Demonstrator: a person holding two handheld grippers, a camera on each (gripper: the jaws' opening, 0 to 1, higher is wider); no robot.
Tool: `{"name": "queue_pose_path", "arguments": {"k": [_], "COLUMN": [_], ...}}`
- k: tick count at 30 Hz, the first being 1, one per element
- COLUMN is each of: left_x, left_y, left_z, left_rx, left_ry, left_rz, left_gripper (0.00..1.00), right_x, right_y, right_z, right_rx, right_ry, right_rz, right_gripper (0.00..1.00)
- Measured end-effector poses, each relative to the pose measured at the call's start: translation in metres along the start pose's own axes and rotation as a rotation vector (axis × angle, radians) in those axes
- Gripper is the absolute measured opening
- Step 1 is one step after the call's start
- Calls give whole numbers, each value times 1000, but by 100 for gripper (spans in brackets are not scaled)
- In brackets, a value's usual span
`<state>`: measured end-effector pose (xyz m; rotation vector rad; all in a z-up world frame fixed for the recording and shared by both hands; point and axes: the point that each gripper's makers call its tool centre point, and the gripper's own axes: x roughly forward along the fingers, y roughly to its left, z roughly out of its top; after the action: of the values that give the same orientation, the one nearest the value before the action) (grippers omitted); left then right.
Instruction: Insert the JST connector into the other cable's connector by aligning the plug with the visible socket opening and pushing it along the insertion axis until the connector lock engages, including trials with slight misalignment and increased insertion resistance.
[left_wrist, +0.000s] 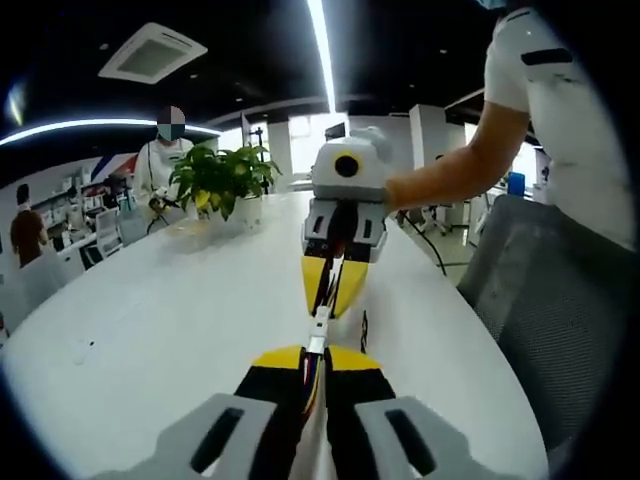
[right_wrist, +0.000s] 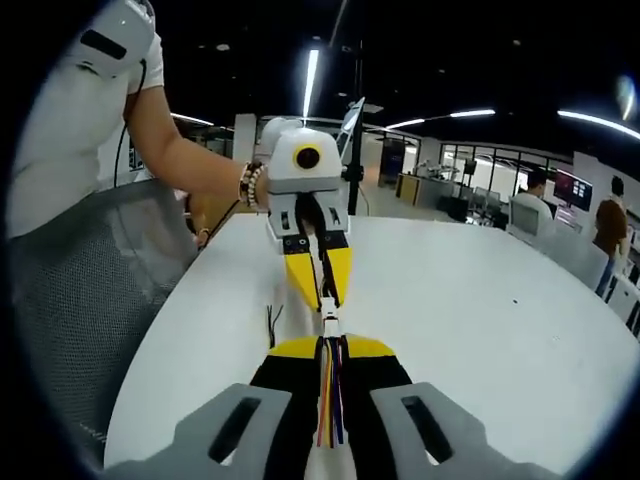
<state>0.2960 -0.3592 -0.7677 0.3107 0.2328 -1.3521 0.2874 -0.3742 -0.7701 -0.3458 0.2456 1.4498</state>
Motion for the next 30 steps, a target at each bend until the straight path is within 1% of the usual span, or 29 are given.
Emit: {"name": "queue_pose_path", "arguments": {"k": [9,13,15,19,24,25,27,30], "left_x": [1,1,1,0,1,1,2,0], "left_y": [-3,-2,-3,-6,-14,-15,-15,-13], "left_z": [0,2,2,1,0,-2,-2,0], "left_rx": [2,-12,-6,-3,10,19,26,19], "left_ry": [8,-10,-6,1,11,29,34,20], "left_rz": [-2,-3,-3,-16,-52,-54,-54,-48], "left_gripper": [1,1,1,1,1,1,1,1], "right_x": [0,1,1,3,7,8,7,6], "right_y": [1,2,2,5,12,12,12,9], "right_z": [0,-1,-1,-1,0,-2,-3,-1], "right_rx": [2,-3,-7,-19,-49,-55,-61,-58], "right_ry": [1,9,8,16,27,40,42,30], "right_rz": [0,3,1,15,45,45,46,39], "right_gripper": [4,4,4,4,4,4,3,3]}}
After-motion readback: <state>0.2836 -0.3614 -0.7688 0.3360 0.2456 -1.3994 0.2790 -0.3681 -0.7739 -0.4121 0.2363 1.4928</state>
